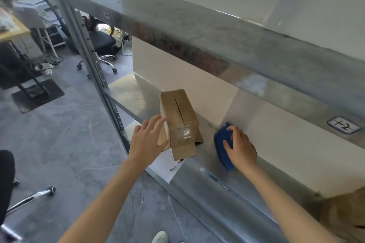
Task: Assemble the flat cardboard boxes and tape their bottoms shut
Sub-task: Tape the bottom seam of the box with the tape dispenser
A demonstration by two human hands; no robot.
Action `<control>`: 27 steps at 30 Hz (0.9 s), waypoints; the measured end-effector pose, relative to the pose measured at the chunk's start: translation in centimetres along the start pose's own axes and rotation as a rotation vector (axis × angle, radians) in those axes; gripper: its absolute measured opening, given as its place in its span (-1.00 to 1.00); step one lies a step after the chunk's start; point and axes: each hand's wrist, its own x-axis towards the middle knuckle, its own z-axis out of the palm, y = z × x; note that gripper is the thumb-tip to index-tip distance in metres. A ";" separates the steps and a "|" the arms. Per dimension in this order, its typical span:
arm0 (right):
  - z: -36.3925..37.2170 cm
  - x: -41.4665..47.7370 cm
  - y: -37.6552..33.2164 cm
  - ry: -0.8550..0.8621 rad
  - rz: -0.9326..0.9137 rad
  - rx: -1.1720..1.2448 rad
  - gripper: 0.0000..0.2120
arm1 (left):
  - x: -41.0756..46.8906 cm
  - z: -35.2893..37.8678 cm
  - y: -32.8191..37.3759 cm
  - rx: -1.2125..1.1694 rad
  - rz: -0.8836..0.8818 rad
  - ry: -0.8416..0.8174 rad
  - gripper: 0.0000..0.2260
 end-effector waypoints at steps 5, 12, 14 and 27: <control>0.4 -1.2 2.2 -0.097 0.165 -0.025 -0.53 | -0.6 0.4 0.4 0.106 0.008 -0.009 -0.37; 1.3 -0.7 2.5 -0.324 0.309 0.071 -0.16 | -1.1 0.2 0.5 0.130 -0.023 -0.108 -0.41; 0.9 0.1 2.9 -0.351 0.320 0.116 -0.07 | -1.3 -0.1 0.3 0.109 -0.037 -0.123 -0.44; 0.0 1.2 2.2 -0.349 0.293 0.001 -0.05 | -1.1 -1.3 -1.3 -0.004 -0.066 -0.124 -0.53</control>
